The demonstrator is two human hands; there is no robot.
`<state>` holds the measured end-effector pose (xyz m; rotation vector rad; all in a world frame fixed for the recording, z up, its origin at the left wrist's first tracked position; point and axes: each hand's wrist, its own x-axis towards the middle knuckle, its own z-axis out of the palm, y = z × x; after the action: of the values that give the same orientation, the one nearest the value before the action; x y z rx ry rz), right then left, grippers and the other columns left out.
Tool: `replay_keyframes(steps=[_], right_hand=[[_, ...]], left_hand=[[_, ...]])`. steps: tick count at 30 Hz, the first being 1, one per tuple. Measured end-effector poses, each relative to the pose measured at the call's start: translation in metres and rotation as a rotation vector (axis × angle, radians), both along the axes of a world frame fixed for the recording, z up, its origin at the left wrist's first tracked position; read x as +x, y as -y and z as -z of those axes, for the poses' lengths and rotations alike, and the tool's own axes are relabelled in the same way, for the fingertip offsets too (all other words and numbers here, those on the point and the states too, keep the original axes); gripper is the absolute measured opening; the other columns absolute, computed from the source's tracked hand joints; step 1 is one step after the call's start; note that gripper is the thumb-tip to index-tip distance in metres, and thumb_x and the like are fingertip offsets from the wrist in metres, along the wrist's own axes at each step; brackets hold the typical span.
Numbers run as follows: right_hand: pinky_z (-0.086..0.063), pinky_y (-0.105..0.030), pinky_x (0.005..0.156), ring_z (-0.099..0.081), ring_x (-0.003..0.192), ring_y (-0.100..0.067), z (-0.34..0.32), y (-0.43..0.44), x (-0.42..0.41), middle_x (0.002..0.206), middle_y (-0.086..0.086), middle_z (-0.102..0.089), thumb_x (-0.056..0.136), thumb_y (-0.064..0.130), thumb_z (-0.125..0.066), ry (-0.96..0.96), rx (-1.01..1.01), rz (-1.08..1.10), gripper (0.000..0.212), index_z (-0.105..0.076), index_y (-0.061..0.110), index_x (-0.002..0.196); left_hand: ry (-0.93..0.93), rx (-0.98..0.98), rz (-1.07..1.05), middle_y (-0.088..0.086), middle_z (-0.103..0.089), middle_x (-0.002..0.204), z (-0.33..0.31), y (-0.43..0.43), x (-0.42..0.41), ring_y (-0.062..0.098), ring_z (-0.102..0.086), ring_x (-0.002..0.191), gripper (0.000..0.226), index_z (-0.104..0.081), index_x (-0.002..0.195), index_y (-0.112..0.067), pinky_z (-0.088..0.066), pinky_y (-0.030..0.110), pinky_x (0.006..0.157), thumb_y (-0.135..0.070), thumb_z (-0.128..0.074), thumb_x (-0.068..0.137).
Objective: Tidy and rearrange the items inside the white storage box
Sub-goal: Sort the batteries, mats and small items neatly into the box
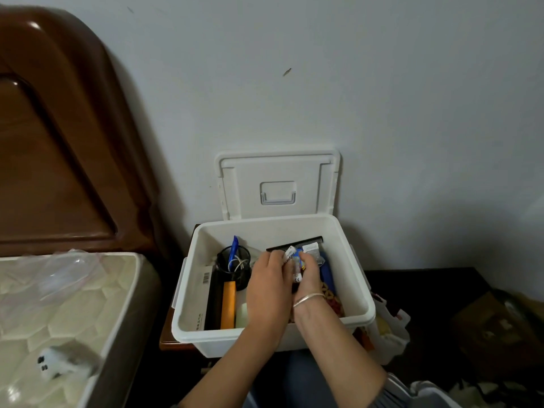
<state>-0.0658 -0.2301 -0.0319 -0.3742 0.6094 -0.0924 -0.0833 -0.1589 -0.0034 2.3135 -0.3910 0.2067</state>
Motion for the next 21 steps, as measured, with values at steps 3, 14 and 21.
replay_keyframes(steps=[3, 14, 21], right_hand=[[-0.053, -0.023, 0.048, -0.065, 0.049, -0.018, -0.005, 0.002, 0.000, 0.054, -0.006, -0.062, 0.089, 0.034, -0.049, 0.050, 0.028, -0.003, 0.046, -0.065, 0.009, 0.054], [-0.056, -0.023, 0.057, -0.068, 0.057, -0.022, -0.017, 0.005, -0.005, 0.062, -0.011, -0.067, 0.092, 0.035, -0.043, 0.159, 0.044, -0.173, 0.054, -0.068, 0.005, 0.054], [-0.057, -0.026, 0.064, -0.069, 0.069, -0.021, -0.016, 0.012, -0.003, 0.073, -0.008, -0.067, 0.088, 0.029, -0.051, 0.140, 0.056, -0.158, 0.030, -0.065, 0.005, 0.077]], left_hand=[[0.069, 0.013, 0.030, 0.001, -0.057, 0.099, 0.000, -0.003, 0.001, 0.015, -0.053, 0.092, 0.021, -0.067, 0.101, -0.010, -0.048, 0.033, 0.079, -0.025, -0.053, 0.097], [0.214, 0.184, -0.002, 0.008, -0.062, 0.117, -0.006, -0.004, -0.003, 0.028, -0.055, 0.110, 0.024, -0.070, 0.115, -0.019, -0.037, 0.041, 0.093, -0.021, -0.059, 0.094], [0.247, 0.283, 0.233, -0.006, -0.048, 0.144, 0.002, -0.010, 0.000, 0.014, -0.033, 0.141, 0.037, -0.052, 0.137, -0.024, -0.021, 0.034, 0.111, -0.028, -0.040, 0.102]])
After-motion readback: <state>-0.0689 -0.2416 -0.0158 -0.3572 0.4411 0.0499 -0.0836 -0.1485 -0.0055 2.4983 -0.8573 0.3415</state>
